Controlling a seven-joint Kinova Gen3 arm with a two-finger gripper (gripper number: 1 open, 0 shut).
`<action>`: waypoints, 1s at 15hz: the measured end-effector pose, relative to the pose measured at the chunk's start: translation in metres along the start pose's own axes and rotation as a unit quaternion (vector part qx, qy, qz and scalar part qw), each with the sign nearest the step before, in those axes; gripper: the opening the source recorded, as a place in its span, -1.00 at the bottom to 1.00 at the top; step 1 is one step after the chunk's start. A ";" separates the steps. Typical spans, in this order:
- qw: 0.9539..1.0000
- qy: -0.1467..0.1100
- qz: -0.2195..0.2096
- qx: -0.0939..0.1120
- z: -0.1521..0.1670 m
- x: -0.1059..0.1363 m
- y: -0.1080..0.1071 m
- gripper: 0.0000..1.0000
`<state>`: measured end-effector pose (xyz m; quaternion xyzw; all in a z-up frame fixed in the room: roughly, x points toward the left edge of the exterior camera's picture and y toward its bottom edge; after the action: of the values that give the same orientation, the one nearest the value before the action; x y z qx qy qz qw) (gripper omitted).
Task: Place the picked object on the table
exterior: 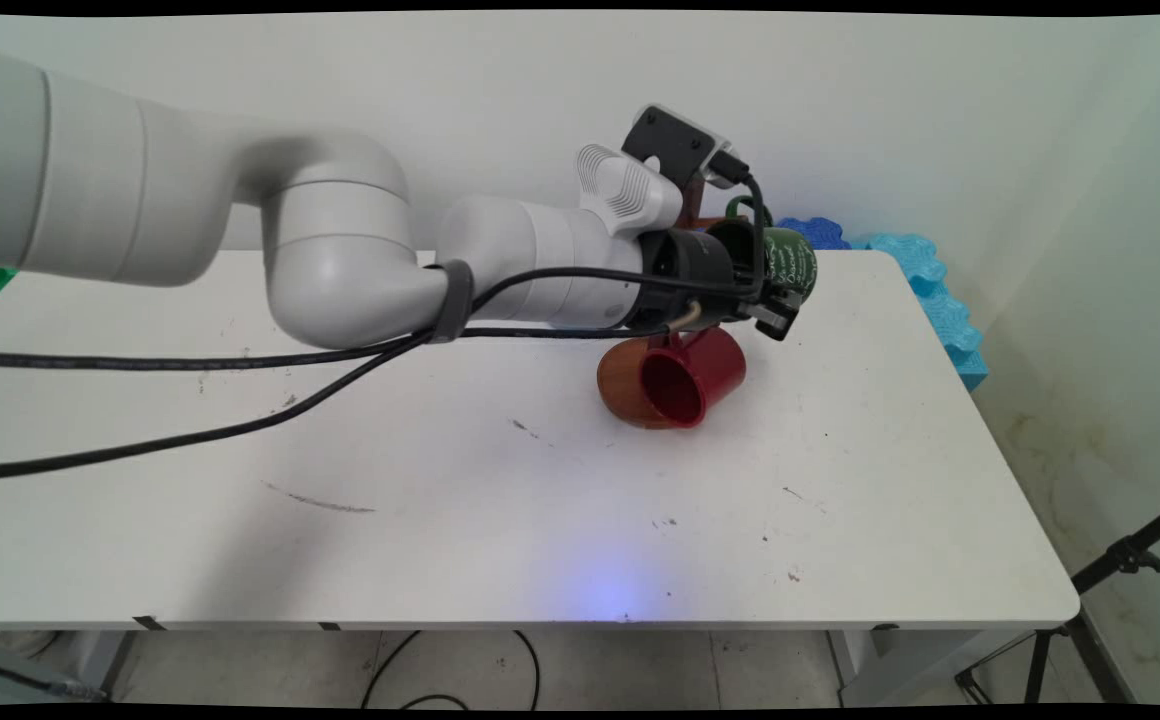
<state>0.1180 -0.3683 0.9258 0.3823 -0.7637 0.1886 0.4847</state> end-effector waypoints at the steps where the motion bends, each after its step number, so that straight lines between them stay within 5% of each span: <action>1: 1.000 0.001 0.000 -0.003 -0.002 0.001 0.002 -1.00; 15: 0.998 -0.001 0.027 -0.050 -0.050 0.015 0.018 -1.00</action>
<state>0.1305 -0.3300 0.9630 0.3376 -0.7823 0.1632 0.4975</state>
